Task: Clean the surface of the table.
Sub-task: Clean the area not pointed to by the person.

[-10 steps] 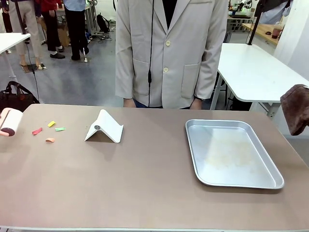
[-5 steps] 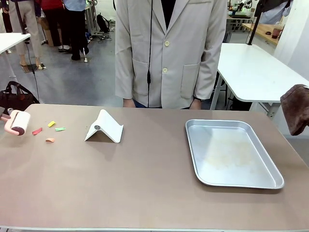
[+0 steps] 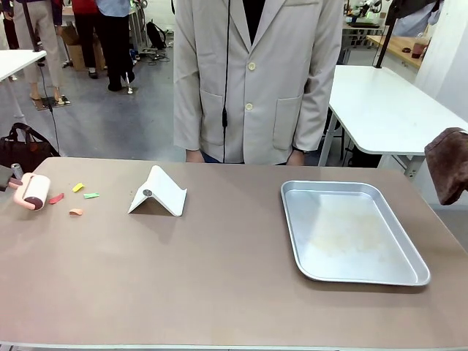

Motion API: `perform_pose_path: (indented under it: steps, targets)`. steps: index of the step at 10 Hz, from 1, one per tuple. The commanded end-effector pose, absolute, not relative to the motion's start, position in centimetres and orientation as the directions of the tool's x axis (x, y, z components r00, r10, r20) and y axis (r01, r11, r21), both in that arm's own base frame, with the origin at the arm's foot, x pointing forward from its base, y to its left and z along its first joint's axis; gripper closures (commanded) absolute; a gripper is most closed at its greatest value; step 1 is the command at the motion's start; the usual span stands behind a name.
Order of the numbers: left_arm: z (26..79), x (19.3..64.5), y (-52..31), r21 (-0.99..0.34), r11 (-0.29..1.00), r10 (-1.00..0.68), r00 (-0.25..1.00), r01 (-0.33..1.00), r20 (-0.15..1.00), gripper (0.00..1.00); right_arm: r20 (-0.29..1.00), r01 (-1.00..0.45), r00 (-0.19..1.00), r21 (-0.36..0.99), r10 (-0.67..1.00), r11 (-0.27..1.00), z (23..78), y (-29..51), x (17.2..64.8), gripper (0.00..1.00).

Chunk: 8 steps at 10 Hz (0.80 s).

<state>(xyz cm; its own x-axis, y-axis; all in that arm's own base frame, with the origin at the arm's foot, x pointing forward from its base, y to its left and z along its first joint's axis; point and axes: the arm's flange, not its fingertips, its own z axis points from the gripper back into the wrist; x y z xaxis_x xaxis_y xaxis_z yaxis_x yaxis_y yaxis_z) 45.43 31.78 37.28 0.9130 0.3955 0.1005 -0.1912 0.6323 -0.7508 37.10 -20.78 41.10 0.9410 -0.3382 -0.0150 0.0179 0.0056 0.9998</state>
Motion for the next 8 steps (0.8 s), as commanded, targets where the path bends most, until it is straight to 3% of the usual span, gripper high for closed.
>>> perform_pose_path:
  steps: [1, 8]
  targets:
    - [37.0, 45.4, 31.2, -0.722, 0.660, 0.420, 0.899, -0.210, 0.123, 0.97, -0.032, 0.036, 0.940, 0.999, -0.339, 0.006, 41.7, -20.7, 37.0, 0.89]
    - [35.1, 45.5, 28.9, -0.672, 0.718, 0.351, 0.928, -0.182, 0.123, 0.97, -0.032, 0.036, 0.940, 0.999, -0.339, 0.006, 41.7, -20.7, 37.0, 0.89]
